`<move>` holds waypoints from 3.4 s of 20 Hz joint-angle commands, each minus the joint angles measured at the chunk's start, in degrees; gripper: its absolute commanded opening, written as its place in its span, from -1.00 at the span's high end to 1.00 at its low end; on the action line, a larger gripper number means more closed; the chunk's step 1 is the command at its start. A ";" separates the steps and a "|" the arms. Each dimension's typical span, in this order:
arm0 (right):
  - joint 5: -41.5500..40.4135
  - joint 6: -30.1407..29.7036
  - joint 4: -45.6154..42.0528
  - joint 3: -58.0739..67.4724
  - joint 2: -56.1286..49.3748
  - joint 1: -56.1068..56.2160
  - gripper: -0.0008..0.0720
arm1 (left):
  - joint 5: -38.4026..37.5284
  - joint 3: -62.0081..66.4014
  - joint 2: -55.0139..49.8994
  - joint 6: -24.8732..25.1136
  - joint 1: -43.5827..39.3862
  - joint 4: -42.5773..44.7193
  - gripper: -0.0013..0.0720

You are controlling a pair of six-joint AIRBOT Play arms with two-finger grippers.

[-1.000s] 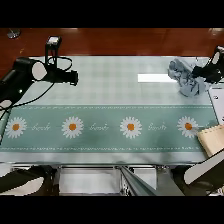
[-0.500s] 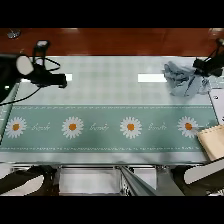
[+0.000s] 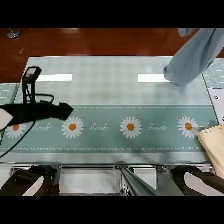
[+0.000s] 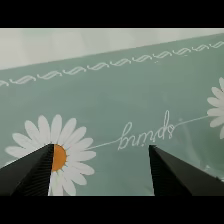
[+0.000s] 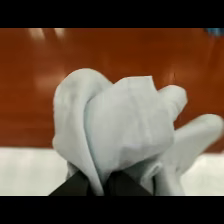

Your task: Fold the shirts.

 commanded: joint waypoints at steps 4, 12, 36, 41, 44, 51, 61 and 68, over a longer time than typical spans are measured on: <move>-0.22 -2.60 3.30 0.00 12.48 11.65 0.90 | 4.68 -5.86 2.67 -0.26 -0.90 -5.31 -0.95; -0.52 0.66 8.90 -26.38 11.43 35.58 0.90 | 8.81 -5.84 2.34 -0.28 -0.90 -5.90 -0.95; -0.39 8.22 7.91 -75.89 25.88 -1.97 -0.75 | -3.37 -8.04 -22.58 18.34 16.87 -36.00 -0.95; 4.76 9.14 10.47 -79.38 28.39 -2.51 -0.74 | -2.64 -7.48 -34.75 29.99 12.37 -48.81 -0.95; 7.43 8.72 10.71 -79.47 28.39 -2.38 -0.74 | 0.92 -5.53 -35.58 30.27 8.85 -49.00 -0.48; 10.51 10.25 16.70 -86.58 27.76 6.67 -0.74 | -5.11 -1.97 -35.43 36.17 7.45 -48.98 0.91; -5.05 7.41 31.28 -86.95 11.67 25.09 -0.74 | -5.70 -1.99 -35.43 36.00 7.32 -48.98 0.91; -15.47 8.50 35.69 -86.71 11.08 25.05 -0.48 | -5.86 -1.97 -35.41 36.92 7.32 -49.03 0.91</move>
